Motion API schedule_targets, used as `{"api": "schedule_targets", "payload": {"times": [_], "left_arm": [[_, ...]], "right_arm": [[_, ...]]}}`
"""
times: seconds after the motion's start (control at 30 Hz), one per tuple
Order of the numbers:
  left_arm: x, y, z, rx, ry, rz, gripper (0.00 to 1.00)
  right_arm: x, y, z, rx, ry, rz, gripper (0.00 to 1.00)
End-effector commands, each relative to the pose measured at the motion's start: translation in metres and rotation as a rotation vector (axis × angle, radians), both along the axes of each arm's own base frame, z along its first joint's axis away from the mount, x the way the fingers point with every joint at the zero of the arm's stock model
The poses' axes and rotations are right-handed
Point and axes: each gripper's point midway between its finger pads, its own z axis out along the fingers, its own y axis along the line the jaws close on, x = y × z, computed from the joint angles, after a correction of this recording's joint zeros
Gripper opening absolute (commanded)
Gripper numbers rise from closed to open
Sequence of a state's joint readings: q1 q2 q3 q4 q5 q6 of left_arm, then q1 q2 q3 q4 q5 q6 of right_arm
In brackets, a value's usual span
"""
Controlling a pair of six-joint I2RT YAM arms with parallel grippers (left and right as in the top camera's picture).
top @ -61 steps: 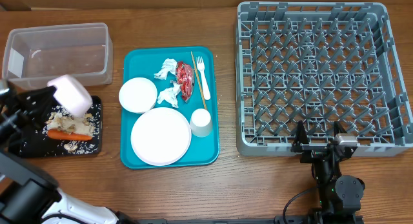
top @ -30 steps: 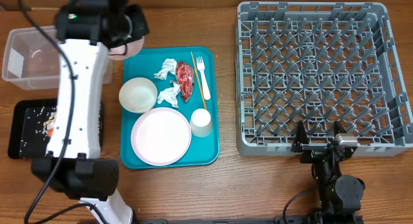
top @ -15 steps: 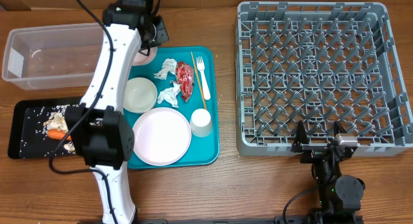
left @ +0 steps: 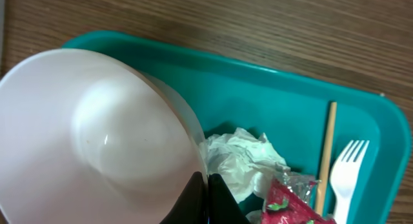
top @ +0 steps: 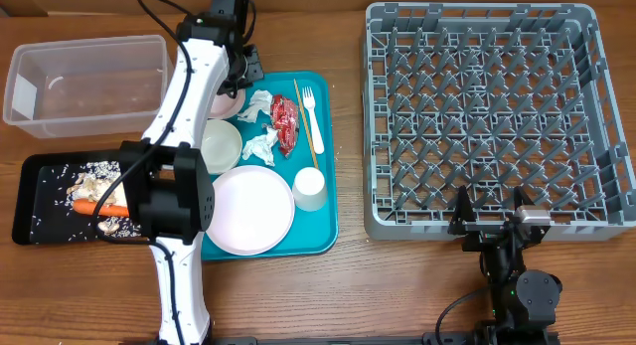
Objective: Sort waste into correct bins and load items into the dishwasher rack
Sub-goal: 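Carry the emptied pink bowl back and set it on the teal tray, then move the left gripper to the red strawberry wrapper and grasp it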
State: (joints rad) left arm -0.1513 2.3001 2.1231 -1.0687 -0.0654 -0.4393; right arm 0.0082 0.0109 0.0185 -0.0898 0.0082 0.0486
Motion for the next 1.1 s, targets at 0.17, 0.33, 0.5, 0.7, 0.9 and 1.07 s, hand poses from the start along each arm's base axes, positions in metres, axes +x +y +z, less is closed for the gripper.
{"api": "schedule_targets", "payload": {"times": [0.17, 0.33, 0.5, 0.7, 0.9, 1.07], "left_arm": [[0.003, -0.002, -0.002, 0.036, -0.007, -0.001, 0.18], [0.003, 0.003, 0.003, 0.060, -0.013, 0.007, 0.19], [-0.002, 0.004, 0.041, 0.054, -0.043, 0.009, 0.21], [-0.031, -0.019, 0.093, -0.091, -0.008, -0.044, 0.63], [-0.064, -0.069, 0.089, -0.349, 0.137, -0.132, 1.00], [-0.080, -0.084, 0.073, -0.310, 0.207, -0.117, 1.00]], "right_arm": [[0.000, -0.001, -0.002, 0.004, -0.005, -0.008, 1.00], [0.000, -0.001, -0.002, 0.004, -0.005, -0.007, 1.00], [0.000, -0.001, -0.002, 0.004, -0.005, -0.008, 1.00], [0.000, -0.001, -0.002, 0.004, -0.005, -0.007, 1.00], [0.000, -0.001, -0.002, 0.004, -0.005, -0.007, 1.00], [0.000, -0.001, -0.002, 0.004, -0.005, -0.007, 1.00]]}}
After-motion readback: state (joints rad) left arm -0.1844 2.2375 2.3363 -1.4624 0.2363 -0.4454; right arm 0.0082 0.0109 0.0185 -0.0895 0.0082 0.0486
